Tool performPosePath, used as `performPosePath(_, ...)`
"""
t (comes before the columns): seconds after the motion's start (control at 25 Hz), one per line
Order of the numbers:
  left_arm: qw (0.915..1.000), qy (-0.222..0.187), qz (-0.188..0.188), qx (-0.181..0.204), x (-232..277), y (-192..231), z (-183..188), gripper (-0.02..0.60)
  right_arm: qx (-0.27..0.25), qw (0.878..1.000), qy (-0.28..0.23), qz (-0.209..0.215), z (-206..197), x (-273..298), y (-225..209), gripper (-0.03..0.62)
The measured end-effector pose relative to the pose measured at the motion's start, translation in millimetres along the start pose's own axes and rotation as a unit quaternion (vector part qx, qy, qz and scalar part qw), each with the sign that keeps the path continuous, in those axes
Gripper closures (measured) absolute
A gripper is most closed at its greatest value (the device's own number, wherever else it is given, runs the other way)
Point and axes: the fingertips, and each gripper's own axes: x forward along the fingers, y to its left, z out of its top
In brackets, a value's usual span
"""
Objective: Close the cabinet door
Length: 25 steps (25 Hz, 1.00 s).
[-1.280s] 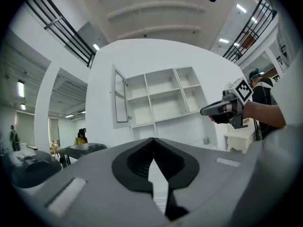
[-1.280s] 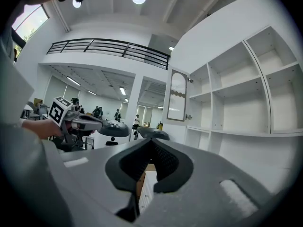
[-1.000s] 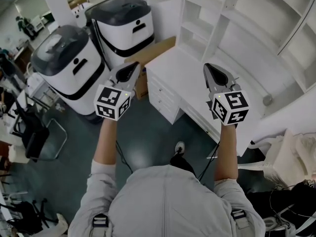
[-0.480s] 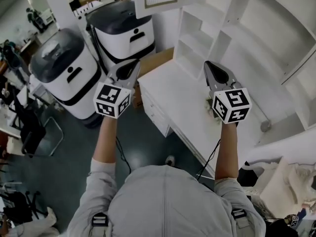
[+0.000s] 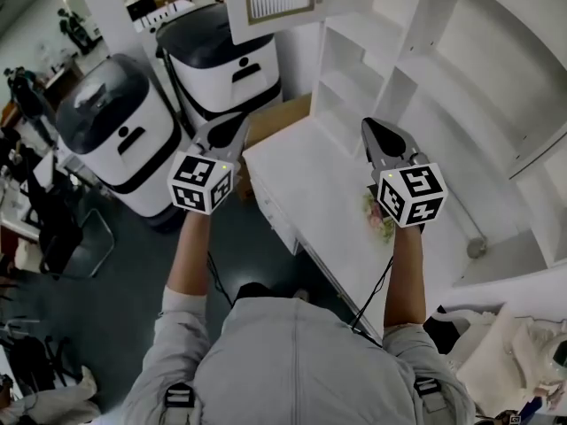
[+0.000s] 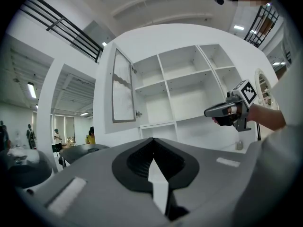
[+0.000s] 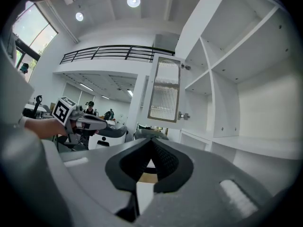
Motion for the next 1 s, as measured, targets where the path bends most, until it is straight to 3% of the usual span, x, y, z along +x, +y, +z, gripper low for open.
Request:
performPosePath(0.4, 0.9997, -0.017, 0.004, -0.015, 44, 53, -2, 0.542, 0.009, 1.000, -0.001, -0.018, -1, 50, -15, 0.592)
performPosePath(0.88, 0.9995, -0.022, -0.020, 0.009, 119, 162, 15, 0.419, 0.016, 0.999, -0.010, -0.050, 29, 136, -7, 0.592)
performPosePath(1.0, 0.9989, -0.033, -0.030, -0.012, 139, 180, 19, 0.407, 0.017, 0.998, -0.003, -0.065, 26, 144, -6, 0.592)
